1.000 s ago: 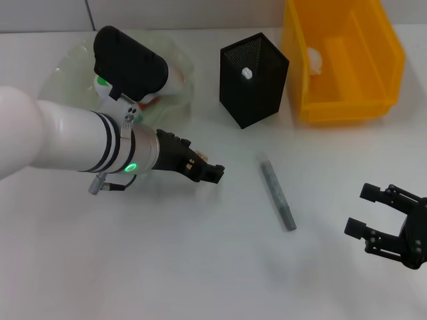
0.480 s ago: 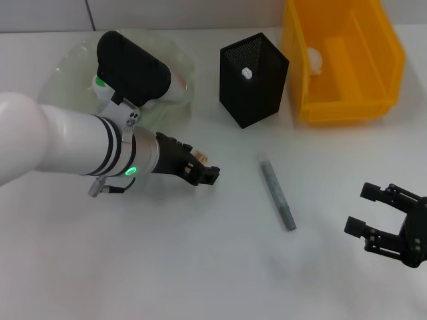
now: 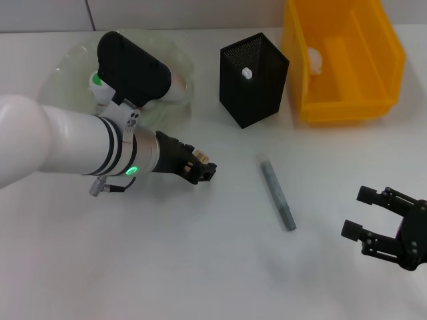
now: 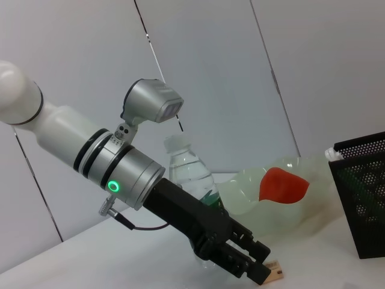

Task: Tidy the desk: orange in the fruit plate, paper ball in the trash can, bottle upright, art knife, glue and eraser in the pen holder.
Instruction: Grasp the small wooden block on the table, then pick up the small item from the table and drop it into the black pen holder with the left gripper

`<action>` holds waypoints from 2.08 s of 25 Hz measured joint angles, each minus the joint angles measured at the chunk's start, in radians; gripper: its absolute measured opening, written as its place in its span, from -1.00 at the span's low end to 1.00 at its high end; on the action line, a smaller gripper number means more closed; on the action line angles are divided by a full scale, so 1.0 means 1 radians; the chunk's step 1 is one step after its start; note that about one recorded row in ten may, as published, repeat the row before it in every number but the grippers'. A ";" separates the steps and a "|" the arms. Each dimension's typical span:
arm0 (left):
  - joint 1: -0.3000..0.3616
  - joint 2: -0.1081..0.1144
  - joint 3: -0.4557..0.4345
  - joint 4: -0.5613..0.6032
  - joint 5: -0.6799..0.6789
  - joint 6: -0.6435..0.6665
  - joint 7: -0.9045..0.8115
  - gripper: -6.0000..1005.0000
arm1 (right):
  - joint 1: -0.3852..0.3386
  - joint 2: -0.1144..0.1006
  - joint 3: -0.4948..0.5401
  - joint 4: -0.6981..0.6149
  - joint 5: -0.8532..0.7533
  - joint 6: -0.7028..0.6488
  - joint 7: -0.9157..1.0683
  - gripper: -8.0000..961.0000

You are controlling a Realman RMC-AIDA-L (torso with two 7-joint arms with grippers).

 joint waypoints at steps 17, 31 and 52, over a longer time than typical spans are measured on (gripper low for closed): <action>0.000 0.000 0.046 -0.003 0.028 -0.015 0.003 -0.12 | 0.007 0.000 -0.001 0.000 -0.002 0.000 0.013 0.70; 0.005 0.000 0.052 0.036 0.023 0.002 0.018 -0.46 | 0.009 -0.001 0.002 0.000 -0.014 -0.010 0.035 0.70; 0.097 0.002 0.076 0.338 -0.104 -0.213 0.156 -0.47 | 0.009 -0.001 0.008 0.000 -0.014 -0.011 0.035 0.70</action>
